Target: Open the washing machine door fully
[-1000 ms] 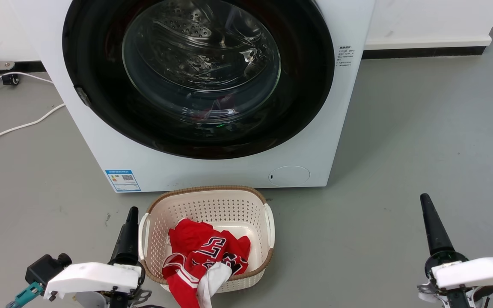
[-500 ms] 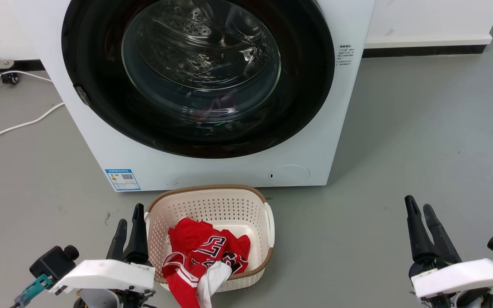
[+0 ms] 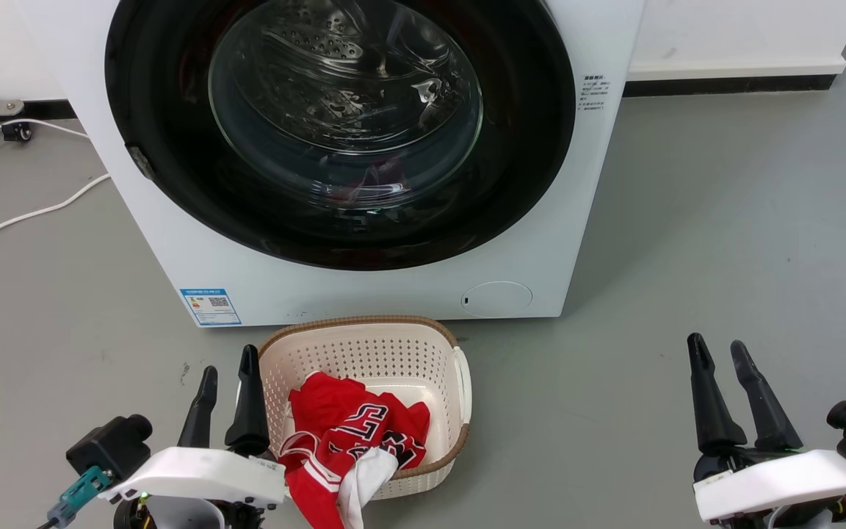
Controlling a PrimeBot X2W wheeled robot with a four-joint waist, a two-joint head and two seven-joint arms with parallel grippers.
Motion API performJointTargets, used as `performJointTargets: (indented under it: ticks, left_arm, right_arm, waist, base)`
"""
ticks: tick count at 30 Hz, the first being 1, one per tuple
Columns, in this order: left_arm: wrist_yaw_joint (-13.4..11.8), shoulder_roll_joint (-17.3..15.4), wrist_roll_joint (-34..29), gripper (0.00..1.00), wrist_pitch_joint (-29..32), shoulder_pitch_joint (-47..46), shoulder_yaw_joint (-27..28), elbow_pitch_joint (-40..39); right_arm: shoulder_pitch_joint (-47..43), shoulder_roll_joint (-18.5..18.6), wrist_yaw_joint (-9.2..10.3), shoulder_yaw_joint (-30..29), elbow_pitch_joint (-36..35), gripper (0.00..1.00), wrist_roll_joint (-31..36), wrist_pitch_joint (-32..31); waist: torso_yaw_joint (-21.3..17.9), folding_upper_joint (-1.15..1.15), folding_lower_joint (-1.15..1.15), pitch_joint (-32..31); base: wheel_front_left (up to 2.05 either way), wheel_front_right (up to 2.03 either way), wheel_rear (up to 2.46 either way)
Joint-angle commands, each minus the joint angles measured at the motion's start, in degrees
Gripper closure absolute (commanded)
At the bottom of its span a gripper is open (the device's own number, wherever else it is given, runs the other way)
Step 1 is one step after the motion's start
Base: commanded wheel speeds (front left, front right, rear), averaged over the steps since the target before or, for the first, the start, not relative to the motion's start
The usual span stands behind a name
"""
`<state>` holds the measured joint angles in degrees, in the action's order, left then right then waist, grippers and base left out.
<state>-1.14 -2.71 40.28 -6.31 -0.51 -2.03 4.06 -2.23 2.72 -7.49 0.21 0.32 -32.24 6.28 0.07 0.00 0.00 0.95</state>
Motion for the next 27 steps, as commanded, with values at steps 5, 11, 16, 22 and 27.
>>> performJointTargets:
  ticks: [5,11,16,22,27]
  left_arm:
    - [-0.17,-0.16,-4.81,0.00,-1.22,0.04,-0.83,-1.62]
    - [-0.26,-0.17,-8.72,0.00,-2.17,0.24,-1.63,-2.37]
    - [-0.49,-0.18,-11.80,0.00,-2.90,0.53,-2.22,-2.86]
    - [-0.65,-0.19,-15.07,0.00,-3.76,0.78,-2.71,-3.34]
    - [-0.78,-0.19,-17.53,0.00,-4.42,1.02,-3.17,-3.68]
  right_arm:
    - [-0.18,0.22,0.00,0.46,-1.89,0.00,4.77,1.24]
    - [-0.63,0.23,0.00,0.84,-2.91,0.00,8.75,2.17]
    - [-1.05,0.23,0.00,1.18,-3.72,0.00,11.67,2.98]
    - [-1.59,0.23,0.00,1.63,-4.51,0.00,14.46,3.79]
    - [-2.10,0.24,0.00,1.89,-4.89,0.00,16.48,4.44]
  waist:
    - [-0.04,0.00,0.00,0.07]
    - [-0.03,0.00,0.00,0.19]
    - [-0.01,0.00,0.00,0.23]
    - [-0.03,0.00,0.00,0.28]
    - [0.01,0.00,0.00,0.31]
  base:
    - [0.00,0.00,0.00]
    - [0.00,0.00,0.00]
    - [0.00,0.00,0.00]
    - [0.00,0.00,0.00]
    - [0.00,0.00,0.00]
